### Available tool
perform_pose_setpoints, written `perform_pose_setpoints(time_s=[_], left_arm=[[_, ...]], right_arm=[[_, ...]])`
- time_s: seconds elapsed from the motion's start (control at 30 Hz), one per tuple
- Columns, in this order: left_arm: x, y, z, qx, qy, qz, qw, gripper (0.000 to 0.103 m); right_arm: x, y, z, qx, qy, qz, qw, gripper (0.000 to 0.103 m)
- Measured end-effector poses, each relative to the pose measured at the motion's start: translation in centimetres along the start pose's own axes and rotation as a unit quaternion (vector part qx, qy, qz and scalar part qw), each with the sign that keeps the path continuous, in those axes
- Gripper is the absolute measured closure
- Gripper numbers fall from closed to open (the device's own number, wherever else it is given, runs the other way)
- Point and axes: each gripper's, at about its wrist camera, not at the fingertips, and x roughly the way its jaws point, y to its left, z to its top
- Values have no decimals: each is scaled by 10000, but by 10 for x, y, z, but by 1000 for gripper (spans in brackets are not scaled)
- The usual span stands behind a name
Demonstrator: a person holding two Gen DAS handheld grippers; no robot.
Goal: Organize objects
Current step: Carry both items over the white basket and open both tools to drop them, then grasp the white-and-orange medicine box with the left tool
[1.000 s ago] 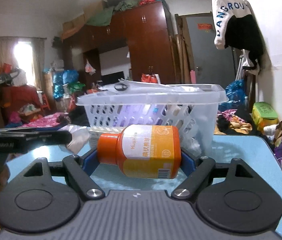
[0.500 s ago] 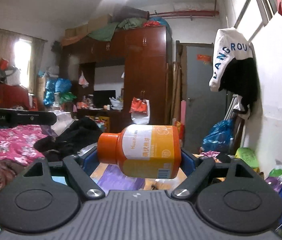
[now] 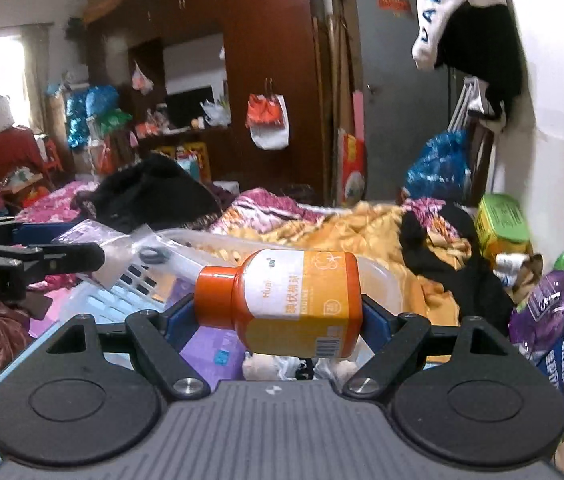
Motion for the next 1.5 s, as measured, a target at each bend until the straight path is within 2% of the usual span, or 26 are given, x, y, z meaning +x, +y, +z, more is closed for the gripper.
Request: perform_pose_setpoints(time_s=[0.37,0.5,0.57,0.67,0.77,0.87,0.97,1.03,1.1,1.17,1.23,1.33,1.5], left_arm=[[17,5,-8,-44,235,142,9996,33],[19,5,-8,-72,235,206,9995,33],[19,5,-10,15,129,156,9998,32],[17,4,-12,122,-96,96,9998,17],[5,10,-20,19,-268,-153,9995,17],[-17,11,-37,94,-490,-135,9987,17],[-47,12,-68,250,-663,-322,9970,17],[-59,14,-91,310,-692,-412,9963,17],[-60,18,-111,327,-608,-470,9965,17],[-54,22,-125,343,-494,-483,9970,17],[-45,29,-134,272,-438,-449,9977,17],[-29,34,-135,165,-225,-610,9977,17],[-14,30,-140,409,65,-736,9964,26]], right_arm=[[13,-1,-2,11,280,-4,9996,19],[16,2,-1,-4,363,30,9993,18],[18,2,0,-81,401,-114,9991,18],[7,6,-1,-155,141,-258,9994,4],[-15,5,-8,-185,-224,-99,9995,0],[-44,7,-28,-170,-646,-96,9977,0],[-70,8,-64,-233,-902,429,9947,0],[-78,10,-88,-272,-940,637,9932,0],[-72,12,-106,-258,-804,673,9941,0],[-56,18,-115,-314,-565,713,9954,4],[-37,23,-116,-347,-320,772,9959,13],[-20,31,-116,-370,-141,873,9954,20],[1,38,-113,-396,85,1040,9937,34]])
